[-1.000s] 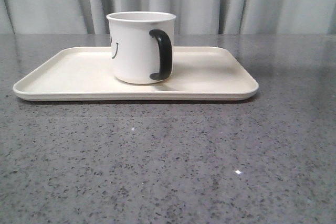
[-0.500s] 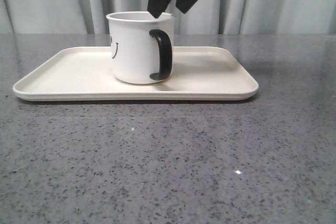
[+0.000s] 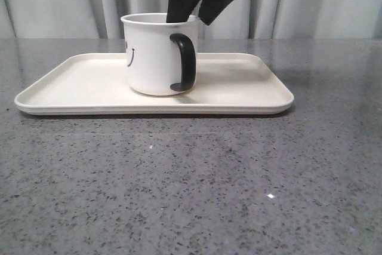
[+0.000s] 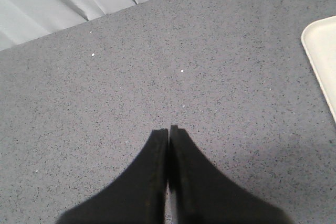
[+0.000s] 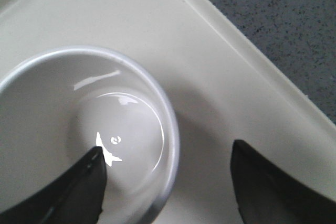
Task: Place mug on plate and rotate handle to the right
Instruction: 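Lower the right gripper into the mug and grip its rim, then lift the mug with the right gripper, turning its handle, then set the mug back down on the tray with the right gripper, then open the right gripper and lift it up out of the mug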
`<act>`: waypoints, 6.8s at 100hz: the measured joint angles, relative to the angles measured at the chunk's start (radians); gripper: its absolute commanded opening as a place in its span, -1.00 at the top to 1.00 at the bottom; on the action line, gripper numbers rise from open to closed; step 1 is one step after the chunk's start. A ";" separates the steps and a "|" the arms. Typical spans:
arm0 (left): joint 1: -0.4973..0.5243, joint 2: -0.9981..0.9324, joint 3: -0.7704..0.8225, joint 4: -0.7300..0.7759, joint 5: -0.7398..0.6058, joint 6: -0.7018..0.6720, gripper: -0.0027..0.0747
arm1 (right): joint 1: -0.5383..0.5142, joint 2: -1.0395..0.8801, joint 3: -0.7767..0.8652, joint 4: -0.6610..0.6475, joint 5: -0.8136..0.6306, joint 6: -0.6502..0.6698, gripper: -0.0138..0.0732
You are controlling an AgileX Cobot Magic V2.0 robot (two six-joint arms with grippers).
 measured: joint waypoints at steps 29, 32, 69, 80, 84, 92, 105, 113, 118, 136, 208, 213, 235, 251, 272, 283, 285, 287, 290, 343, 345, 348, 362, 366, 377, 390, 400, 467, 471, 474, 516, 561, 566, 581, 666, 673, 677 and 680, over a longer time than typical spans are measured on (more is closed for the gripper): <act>0.000 0.000 0.000 0.000 0.000 0.000 0.98 | 0.000 0.032 -0.001 0.004 0.000 -0.001 -0.31; 0.000 0.000 0.000 0.000 0.000 0.000 0.98 | 0.000 0.032 -0.001 0.004 0.000 -0.001 -0.22; 0.000 0.000 0.000 0.000 0.000 0.000 0.98 | 0.000 0.032 -0.007 0.015 0.003 0.001 0.95; 0.000 0.000 0.000 0.000 0.000 0.000 0.98 | 0.000 0.032 -0.013 0.015 0.008 0.001 0.96; 0.000 0.000 0.000 0.000 0.000 0.000 0.98 | 0.000 0.032 -0.020 0.011 0.020 -0.003 0.96; 0.000 0.000 0.000 0.000 0.000 0.000 0.98 | 0.000 0.034 -0.054 0.010 0.058 -0.022 0.96; 0.000 0.000 0.002 0.004 -0.028 -0.002 0.98 | 0.000 0.034 -0.151 0.007 0.141 -0.082 0.96; 0.000 0.000 0.002 0.004 -0.012 -0.002 0.98 | 0.000 0.034 -0.228 0.007 0.190 -0.123 0.96; 0.000 0.000 0.002 0.004 -0.011 -0.002 0.98 | 0.000 0.034 -0.272 0.007 0.221 -0.147 0.96; 0.000 0.000 0.002 0.004 -0.010 -0.002 0.98 | 0.000 0.034 -0.387 0.007 0.280 -0.257 0.96; 0.000 0.000 0.002 0.004 -0.008 -0.002 0.98 | 0.000 0.109 -0.407 0.101 0.290 -0.459 0.95; 0.000 0.000 0.002 0.004 -0.008 -0.002 0.98 | 0.000 0.121 -0.407 0.102 0.290 -0.461 0.95; 0.000 0.000 0.002 0.004 -0.008 -0.002 0.98 | 0.000 0.173 -0.407 0.121 0.290 -0.473 0.95; 0.000 0.000 0.002 0.004 -0.006 -0.002 0.98 | 0.000 0.178 -0.407 0.148 0.289 -0.518 0.95; 0.000 0.000 0.002 0.004 -0.006 -0.002 0.98 | 0.000 0.178 -0.407 0.152 0.287 -0.546 0.95; 0.000 0.000 0.002 0.004 -0.006 -0.002 0.98 | 0.000 0.178 -0.407 0.152 0.287 -0.550 0.95; 0.000 0.000 0.002 0.004 -0.006 -0.002 0.98 | 0.000 0.178 -0.407 0.152 0.287 -0.550 0.95; 0.000 0.000 0.002 0.004 -0.006 -0.002 0.98 | 0.000 0.178 -0.407 0.152 0.287 -0.550 0.95; 0.000 0.000 0.002 0.004 -0.006 -0.002 0.98 | 0.000 0.178 -0.407 0.152 0.284 -0.551 0.95; 0.000 0.000 0.002 0.004 -0.006 -0.002 0.98 | 0.000 0.179 -0.339 0.154 0.280 -0.566 0.95; 0.000 0.000 0.002 0.004 -0.006 -0.002 0.98 | 0.000 0.179 -0.339 0.154 0.280 -0.566 0.95; 0.000 0.000 0.002 0.004 -0.006 -0.002 0.98 | 0.000 0.179 -0.339 0.154 0.280 -0.567 0.95; 0.000 0.000 0.002 0.004 -0.006 -0.002 0.98 | 0.000 0.188 -0.339 0.154 0.278 -0.567 0.95; 0.000 0.000 0.002 0.004 -0.006 -0.002 0.98 | 0.000 0.195 -0.339 0.154 0.278 -0.567 0.95; 0.000 0.000 0.002 0.004 -0.006 -0.002 0.98 | 0.000 0.214 -0.339 0.154 0.278 -0.567 0.95; 0.000 0.000 0.002 0.004 -0.006 -0.002 0.98 | 0.000 0.214 -0.339 0.159 0.278 -0.564 0.95; 0.000 0.000 0.002 0.004 -0.006 -0.002 0.98 | 0.000 0.214 -0.339 0.159 0.278 -0.564 0.95; 0.000 0.000 0.002 0.004 -0.006 -0.002 0.98 | 0.000 0.214 -0.339 0.159 0.278 -0.560 0.95; 0.000 0.000 0.002 0.004 -0.006 -0.002 0.98 | 0.000 0.214 -0.339 0.159 0.278 -0.560 0.95; 0.000 0.000 0.002 0.004 -0.006 -0.002 0.98 | 0.000 0.214 -0.339 0.159 0.278 -0.560 0.95; 0.000 0.000 0.002 0.004 -0.006 -0.002 0.98 | 0.000 0.214 -0.339 0.159 0.278 -0.560 0.57; 0.000 0.000 0.002 0.004 -0.006 -0.002 0.98 | 0.000 0.214 -0.339 0.159 0.278 -0.560 0.57; 0.000 0.000 0.002 0.004 -0.006 -0.002 0.98 | 0.000 0.214 -0.339 0.159 0.278 -0.560 0.57; 0.000 0.000 0.002 0.004 -0.006 -0.002 0.98 | 0.000 0.214 -0.339 0.161 0.278 -0.560 0.51; 0.000 0.000 0.002 0.004 -0.006 -0.002 0.98 | 0.000 0.208 -0.339 0.167 0.276 -0.560 -0.08; 0.000 0.000 0.002 0.004 -0.006 -0.002 0.98 | 0.000 0.192 -0.339 0.167 0.276 -0.560 -0.08; 0.000 0.000 0.002 0.004 -0.006 -0.002 0.98 | 0.000 0.178 -0.339 0.168 0.276 -0.557 -0.08; 0.000 0.000 0.002 0.004 -0.006 -0.002 0.98 | 0.000 0.171 -0.347 0.168 0.276 -0.556 -0.08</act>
